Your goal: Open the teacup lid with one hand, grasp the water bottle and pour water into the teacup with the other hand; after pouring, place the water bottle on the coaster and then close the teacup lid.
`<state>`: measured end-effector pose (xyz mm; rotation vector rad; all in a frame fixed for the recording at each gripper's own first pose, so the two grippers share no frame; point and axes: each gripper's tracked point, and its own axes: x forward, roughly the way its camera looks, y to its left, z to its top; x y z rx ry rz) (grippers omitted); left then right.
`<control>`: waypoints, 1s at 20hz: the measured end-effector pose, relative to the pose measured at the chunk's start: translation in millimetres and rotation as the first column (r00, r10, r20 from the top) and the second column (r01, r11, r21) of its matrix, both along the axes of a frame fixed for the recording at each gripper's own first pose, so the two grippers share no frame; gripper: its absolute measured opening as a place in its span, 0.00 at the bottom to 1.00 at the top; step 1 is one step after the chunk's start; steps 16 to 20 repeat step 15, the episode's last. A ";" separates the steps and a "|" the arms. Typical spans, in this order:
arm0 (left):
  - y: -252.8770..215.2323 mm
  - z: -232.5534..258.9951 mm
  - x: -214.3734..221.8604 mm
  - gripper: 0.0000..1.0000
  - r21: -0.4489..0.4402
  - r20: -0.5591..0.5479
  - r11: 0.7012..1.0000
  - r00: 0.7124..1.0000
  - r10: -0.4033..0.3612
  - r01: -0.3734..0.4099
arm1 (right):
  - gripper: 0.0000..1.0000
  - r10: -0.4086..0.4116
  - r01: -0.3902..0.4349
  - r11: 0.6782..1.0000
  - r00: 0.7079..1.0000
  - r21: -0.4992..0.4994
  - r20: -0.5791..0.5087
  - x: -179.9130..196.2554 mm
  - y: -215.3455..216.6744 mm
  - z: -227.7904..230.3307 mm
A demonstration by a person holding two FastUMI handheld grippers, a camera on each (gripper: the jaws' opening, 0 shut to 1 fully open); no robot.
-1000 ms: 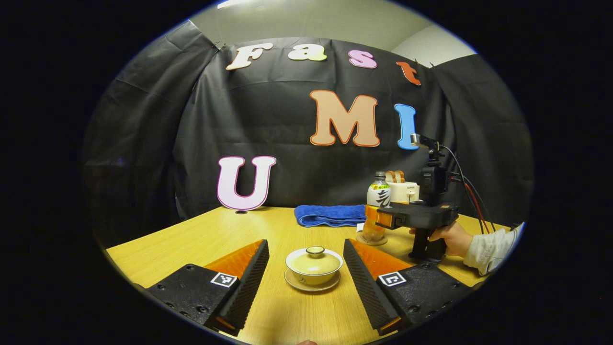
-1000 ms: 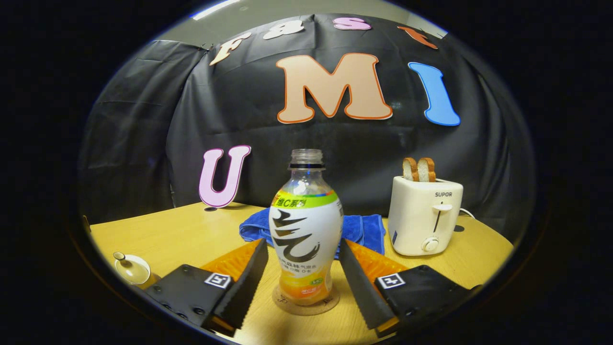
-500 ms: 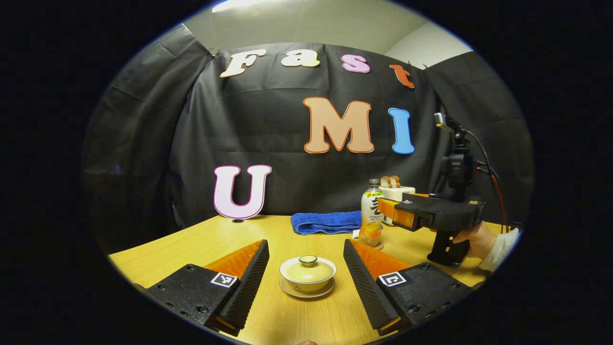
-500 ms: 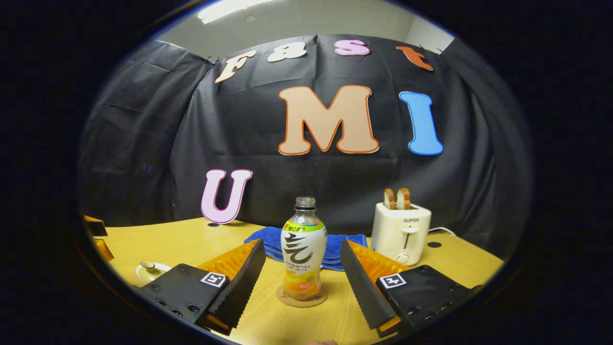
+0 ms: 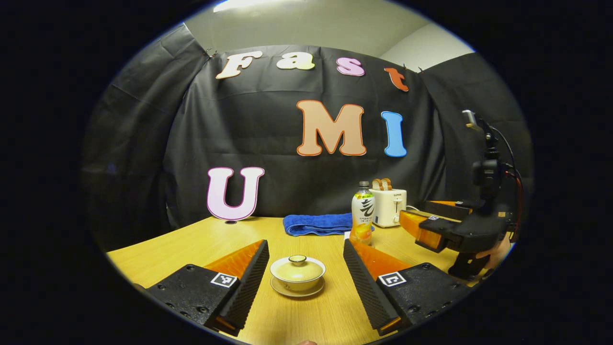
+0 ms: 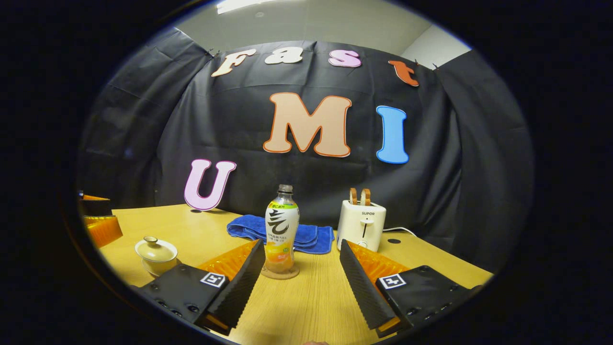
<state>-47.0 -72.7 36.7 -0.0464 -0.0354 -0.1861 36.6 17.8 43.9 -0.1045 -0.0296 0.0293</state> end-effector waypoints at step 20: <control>-0.7 -26.8 4.8 0.91 -0.030 -0.044 1.000 0.999 0.003 -0.004 | 0.99 -0.016 0.020 0.996 0.999 0.087 -0.045 -57.3 -15.6 -28.9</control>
